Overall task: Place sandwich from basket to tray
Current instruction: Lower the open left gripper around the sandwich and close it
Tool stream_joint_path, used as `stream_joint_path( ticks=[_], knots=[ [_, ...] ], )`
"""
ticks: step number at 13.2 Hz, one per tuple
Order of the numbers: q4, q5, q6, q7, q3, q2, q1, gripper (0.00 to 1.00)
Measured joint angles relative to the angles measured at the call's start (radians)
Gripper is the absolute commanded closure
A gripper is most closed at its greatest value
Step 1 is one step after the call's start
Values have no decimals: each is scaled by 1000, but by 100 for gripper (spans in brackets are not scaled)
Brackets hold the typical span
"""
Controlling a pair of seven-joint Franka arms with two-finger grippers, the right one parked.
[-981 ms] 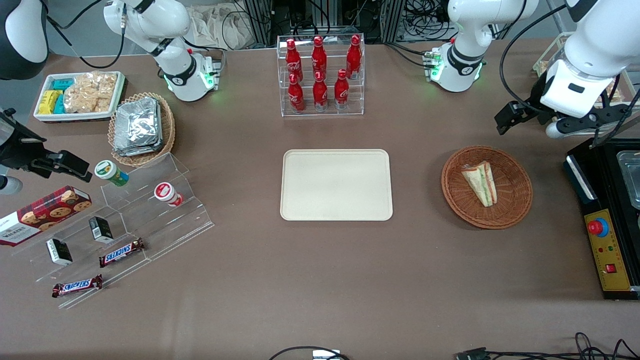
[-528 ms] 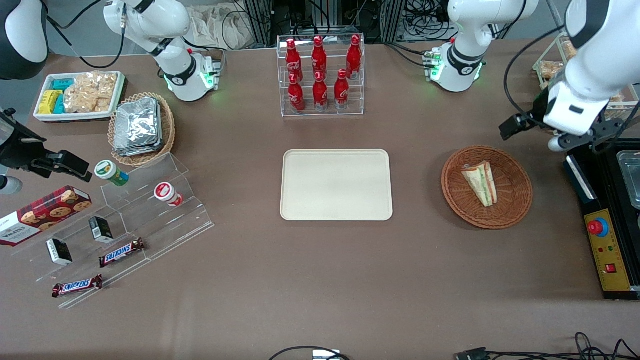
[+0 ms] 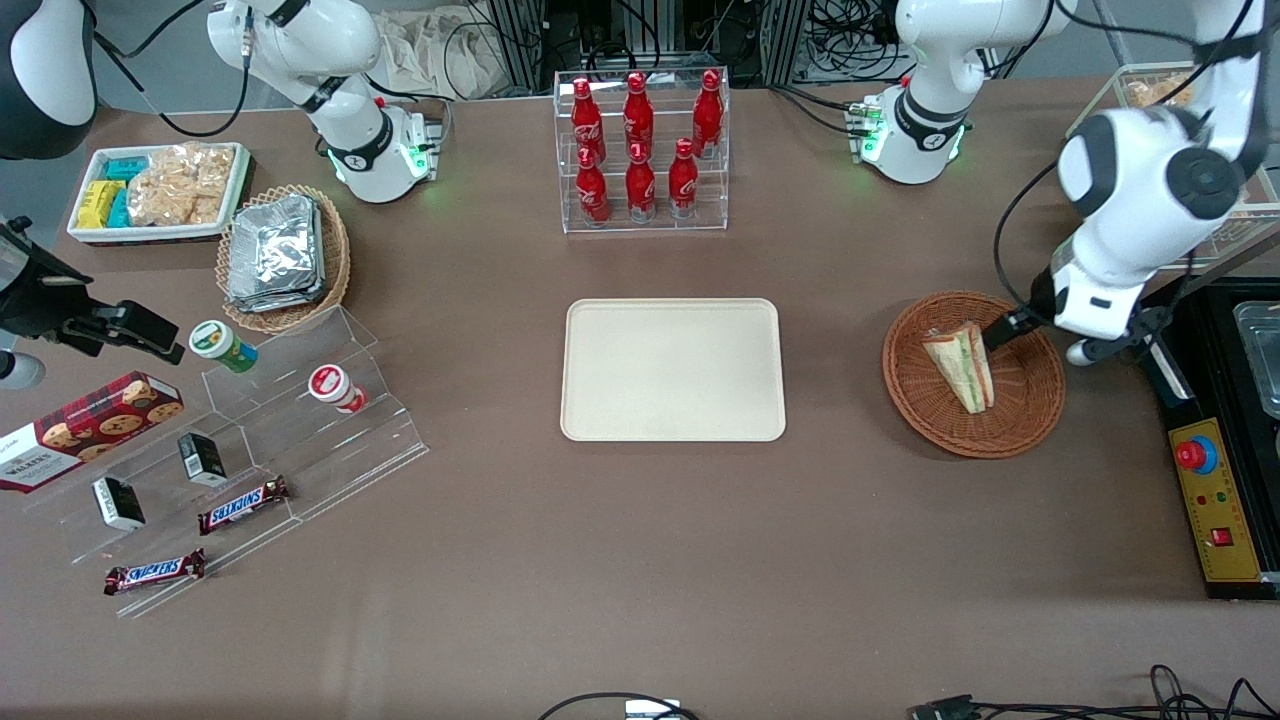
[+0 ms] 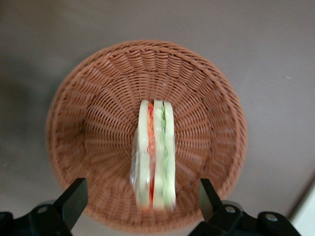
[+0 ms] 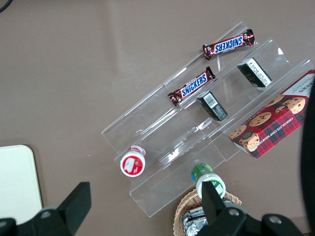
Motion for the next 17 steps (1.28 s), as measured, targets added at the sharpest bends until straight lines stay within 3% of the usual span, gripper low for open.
stream_joint_path(
  ticks=[4,12,14,15,17],
  knots=[
    [-66,-1,244,-26,4,169,-1,0],
    [-64,-1,284,-51,4,217,-8,2],
    [-64,-1,290,-70,4,225,-21,11],
    [-64,-1,292,-81,4,227,-30,22],
    [-64,-1,292,-95,4,228,-40,56]
  ],
)
